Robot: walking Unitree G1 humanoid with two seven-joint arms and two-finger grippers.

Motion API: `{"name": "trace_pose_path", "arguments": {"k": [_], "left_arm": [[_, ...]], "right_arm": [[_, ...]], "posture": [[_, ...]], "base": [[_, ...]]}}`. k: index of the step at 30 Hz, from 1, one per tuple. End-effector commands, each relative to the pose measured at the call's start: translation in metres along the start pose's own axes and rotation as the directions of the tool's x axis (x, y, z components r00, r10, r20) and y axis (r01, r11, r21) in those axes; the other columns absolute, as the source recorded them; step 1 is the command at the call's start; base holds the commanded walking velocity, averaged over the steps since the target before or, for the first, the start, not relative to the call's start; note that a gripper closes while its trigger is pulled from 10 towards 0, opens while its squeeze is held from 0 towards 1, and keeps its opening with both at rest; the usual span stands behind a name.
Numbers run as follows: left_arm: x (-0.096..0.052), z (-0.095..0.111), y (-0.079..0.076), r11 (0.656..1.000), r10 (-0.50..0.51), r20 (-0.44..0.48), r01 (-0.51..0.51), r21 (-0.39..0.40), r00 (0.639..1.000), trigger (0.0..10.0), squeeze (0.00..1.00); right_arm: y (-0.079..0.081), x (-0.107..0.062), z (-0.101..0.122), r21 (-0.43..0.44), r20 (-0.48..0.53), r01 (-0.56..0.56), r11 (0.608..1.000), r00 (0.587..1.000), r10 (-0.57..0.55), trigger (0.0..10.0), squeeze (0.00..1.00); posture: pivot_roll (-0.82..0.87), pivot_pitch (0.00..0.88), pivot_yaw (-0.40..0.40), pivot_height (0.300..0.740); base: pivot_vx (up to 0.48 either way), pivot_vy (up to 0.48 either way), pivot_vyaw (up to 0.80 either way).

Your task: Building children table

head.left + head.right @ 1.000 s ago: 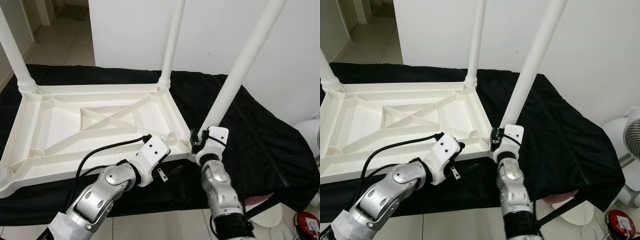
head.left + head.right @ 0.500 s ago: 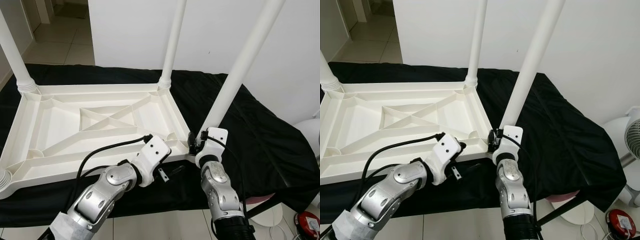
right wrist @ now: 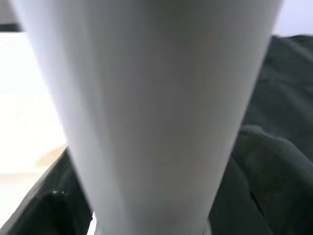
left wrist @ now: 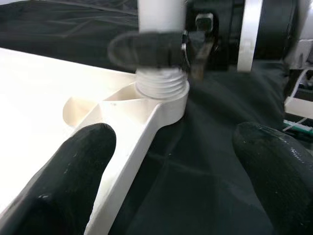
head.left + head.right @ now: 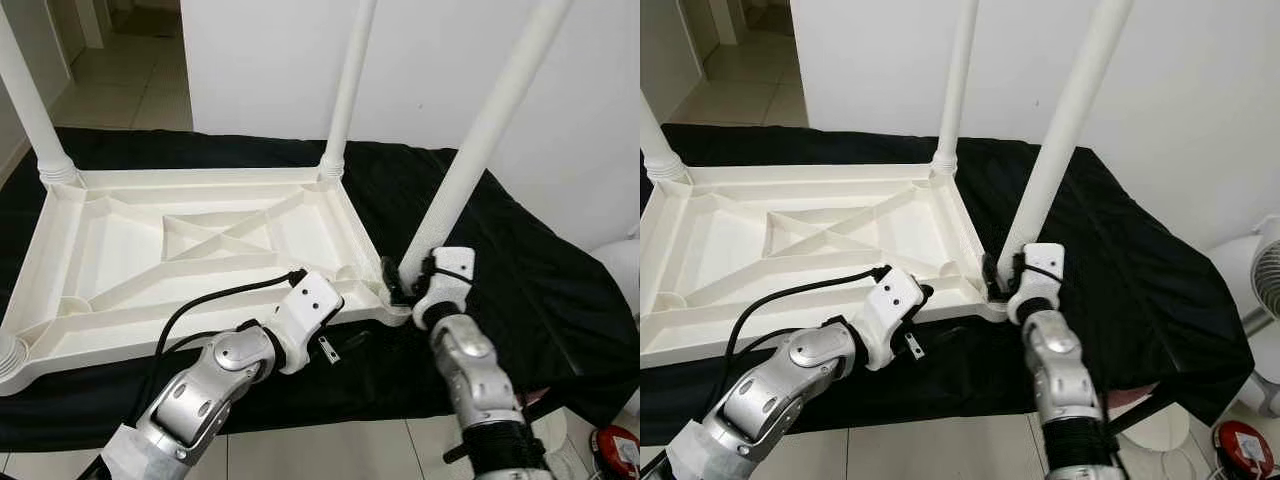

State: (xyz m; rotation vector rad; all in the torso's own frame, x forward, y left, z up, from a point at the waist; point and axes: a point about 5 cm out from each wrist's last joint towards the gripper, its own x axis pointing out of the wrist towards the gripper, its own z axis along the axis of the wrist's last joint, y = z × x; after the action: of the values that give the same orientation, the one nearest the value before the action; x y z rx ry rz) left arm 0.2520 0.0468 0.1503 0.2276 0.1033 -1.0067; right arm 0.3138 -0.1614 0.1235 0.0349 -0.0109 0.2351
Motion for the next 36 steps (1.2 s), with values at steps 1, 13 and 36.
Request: {"name": "trace_pose_path", "arguments": {"k": [1,13,36], "left_arm": [[0.001,-0.001,-0.002,0.998,-0.055,-0.015,0.055,0.003,0.998,10.0,0.00],[0.002,0.002,0.000,0.998,-0.060,-0.012,0.060,0.010,0.998,10.0,0.00],[0.004,0.003,0.000,0.997,-0.070,-0.012,0.071,0.017,0.997,10.0,0.00]], "right_arm": [[-0.002,0.001,0.001,-0.002,0.006,-0.065,0.998,0.998,0.065,10.0,0.00],[-0.001,0.008,-0.003,-0.082,-0.042,-0.404,0.911,0.915,0.401,10.0,0.00],[-0.012,0.007,-0.026,-0.078,-0.158,-0.467,0.881,0.878,0.451,10.0,0.00]], "posture": [[0.02,0.000,-0.111,0.740],[0.02,0.000,-0.096,0.740],[0.01,0.000,-0.088,0.740]], "base": [[0.000,0.000,0.00],[0.000,0.000,0.00],[0.000,0.000,0.00]]}}
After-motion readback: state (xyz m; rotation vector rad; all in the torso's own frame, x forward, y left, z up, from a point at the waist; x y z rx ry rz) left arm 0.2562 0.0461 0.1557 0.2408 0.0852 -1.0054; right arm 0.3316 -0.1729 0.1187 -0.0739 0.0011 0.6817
